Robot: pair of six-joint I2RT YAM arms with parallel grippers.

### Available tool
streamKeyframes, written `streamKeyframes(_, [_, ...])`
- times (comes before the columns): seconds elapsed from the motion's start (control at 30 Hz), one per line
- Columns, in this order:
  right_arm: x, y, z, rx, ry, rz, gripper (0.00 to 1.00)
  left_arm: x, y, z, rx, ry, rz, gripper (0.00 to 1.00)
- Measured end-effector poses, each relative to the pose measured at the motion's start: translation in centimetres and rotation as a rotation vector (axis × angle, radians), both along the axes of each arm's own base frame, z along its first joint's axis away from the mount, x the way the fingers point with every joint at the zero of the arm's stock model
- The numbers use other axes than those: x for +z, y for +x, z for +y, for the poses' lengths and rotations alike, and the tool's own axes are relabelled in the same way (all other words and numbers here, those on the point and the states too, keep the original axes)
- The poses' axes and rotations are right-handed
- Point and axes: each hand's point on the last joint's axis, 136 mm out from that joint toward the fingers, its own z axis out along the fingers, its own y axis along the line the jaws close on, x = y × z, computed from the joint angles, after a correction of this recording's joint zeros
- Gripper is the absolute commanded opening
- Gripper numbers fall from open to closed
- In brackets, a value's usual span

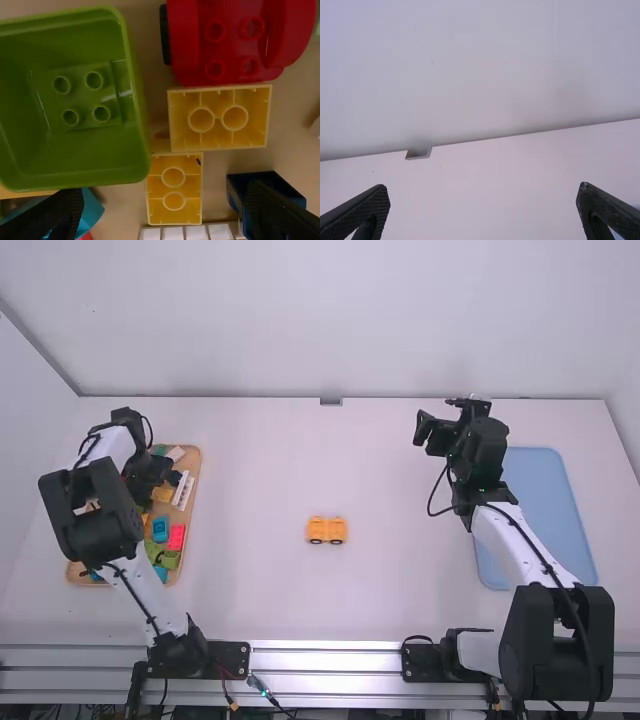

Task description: Assemble lego blocks to make yellow taxi

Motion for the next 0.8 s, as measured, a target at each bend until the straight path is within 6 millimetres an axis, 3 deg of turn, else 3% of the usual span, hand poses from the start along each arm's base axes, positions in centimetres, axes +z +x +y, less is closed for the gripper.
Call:
streamKeyframes(0.3, [-0.02,0.00,-0.02,-0.001,0.001,0.001,0.99,0.00,0.34,0.16,0.060,0.008,-0.023,0.79])
streamKeyframes(0.47, [0.00,0.00,0.03,0.002,0.000,0.000,0.99,-0.28,0.35,0.06,0.066,0.004,-0.028,0.92])
streamKeyframes(0.8, [-0.17,-0.05,-0.03,-0.001,-0.001,0.007,0.99,-0.33,0.28,0.05,0.081,0.002,-0.027,0.91])
